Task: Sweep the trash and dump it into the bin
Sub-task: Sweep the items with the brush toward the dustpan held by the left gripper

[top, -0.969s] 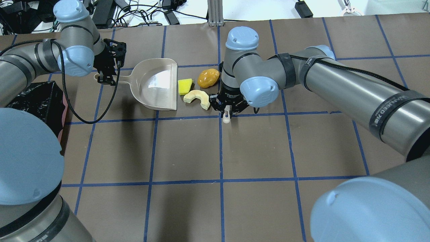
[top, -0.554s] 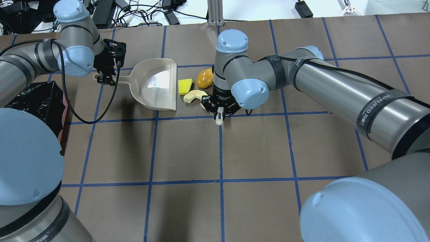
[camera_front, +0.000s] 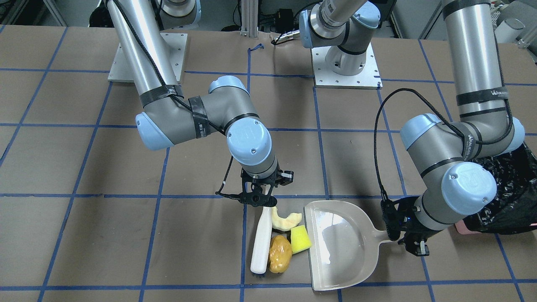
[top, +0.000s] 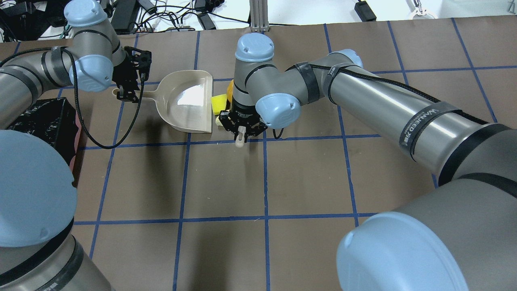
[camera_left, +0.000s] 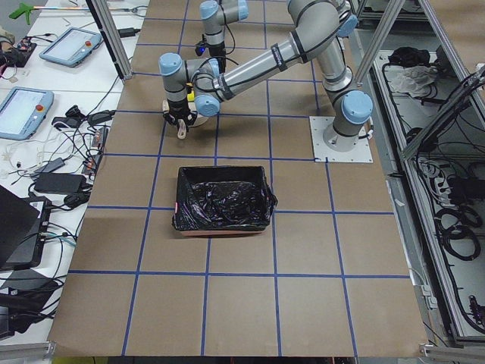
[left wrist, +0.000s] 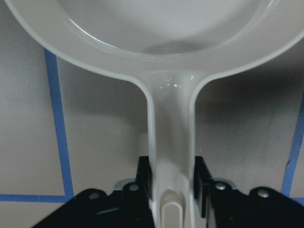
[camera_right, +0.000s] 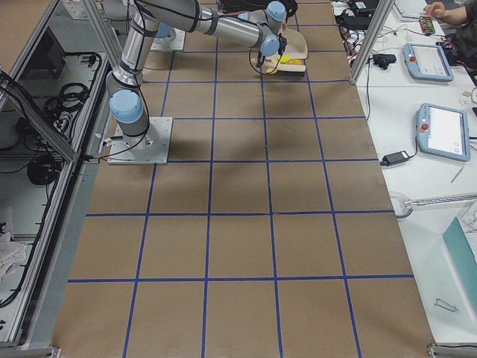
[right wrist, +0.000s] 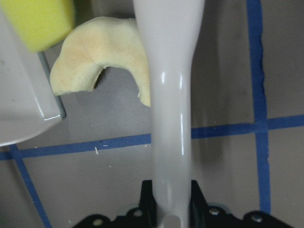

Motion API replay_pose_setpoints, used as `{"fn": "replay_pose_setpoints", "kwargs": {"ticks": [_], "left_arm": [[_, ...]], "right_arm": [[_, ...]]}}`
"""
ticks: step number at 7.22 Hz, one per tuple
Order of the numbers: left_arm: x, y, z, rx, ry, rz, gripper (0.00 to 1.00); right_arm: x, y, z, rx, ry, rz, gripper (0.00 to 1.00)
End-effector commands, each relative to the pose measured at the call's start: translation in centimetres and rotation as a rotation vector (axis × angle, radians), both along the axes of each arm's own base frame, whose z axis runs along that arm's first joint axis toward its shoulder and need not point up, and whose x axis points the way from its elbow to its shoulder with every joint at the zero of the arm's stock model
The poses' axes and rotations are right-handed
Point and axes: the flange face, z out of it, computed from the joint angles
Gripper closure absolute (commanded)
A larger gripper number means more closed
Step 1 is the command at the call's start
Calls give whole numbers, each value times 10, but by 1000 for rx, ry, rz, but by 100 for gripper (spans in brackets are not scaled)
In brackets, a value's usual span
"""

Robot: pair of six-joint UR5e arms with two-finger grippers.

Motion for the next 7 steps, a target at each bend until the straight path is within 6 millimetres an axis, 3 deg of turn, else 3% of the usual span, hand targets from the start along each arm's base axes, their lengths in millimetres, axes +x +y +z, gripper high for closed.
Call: {"fn": "replay_pose_setpoints", "kwargs": {"ticks": [1, 3, 7], "left_arm": [[0, 0, 0, 0, 0, 0, 81], [0, 0, -1, 0, 0, 0, 82], [0, 0, -1, 0, 0, 0, 82]], "right_arm": [[34, 5, -3, 5, -8, -17, 100], [65, 4, -6, 5, -6, -55, 100], [106, 9, 0, 30, -79, -105, 100]]}}
